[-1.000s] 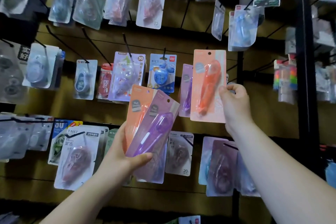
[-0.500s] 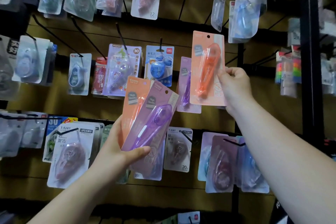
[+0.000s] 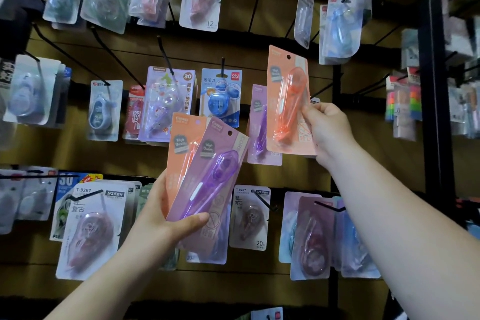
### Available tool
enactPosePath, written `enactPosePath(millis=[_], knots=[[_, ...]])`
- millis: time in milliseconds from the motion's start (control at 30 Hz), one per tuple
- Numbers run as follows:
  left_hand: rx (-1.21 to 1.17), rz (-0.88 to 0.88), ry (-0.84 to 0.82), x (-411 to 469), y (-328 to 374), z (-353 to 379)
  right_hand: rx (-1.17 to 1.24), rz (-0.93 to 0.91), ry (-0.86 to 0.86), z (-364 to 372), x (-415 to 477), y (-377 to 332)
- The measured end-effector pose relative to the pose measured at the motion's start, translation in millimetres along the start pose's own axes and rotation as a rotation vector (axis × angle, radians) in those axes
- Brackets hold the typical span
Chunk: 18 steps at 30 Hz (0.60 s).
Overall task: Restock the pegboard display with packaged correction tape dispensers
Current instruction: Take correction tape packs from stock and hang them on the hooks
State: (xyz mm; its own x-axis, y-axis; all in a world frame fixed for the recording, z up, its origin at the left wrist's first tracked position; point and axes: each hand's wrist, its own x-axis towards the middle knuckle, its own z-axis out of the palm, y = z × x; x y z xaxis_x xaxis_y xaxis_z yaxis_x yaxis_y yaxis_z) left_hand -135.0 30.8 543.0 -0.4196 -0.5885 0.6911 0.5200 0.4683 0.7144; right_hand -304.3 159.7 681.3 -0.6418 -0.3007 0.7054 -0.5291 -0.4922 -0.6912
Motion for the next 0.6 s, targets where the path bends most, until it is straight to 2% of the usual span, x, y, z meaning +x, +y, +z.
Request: enactPosePath(millis=[367, 600], knots=[[0.001, 0.004, -0.008, 2, -1, 1, -0.166, 0.003, 0.026, -4, 4, -3], [0.006, 0.008, -0.012, 1, 2, 3, -0.454, -0.063, 0.114, 10, 26, 17]])
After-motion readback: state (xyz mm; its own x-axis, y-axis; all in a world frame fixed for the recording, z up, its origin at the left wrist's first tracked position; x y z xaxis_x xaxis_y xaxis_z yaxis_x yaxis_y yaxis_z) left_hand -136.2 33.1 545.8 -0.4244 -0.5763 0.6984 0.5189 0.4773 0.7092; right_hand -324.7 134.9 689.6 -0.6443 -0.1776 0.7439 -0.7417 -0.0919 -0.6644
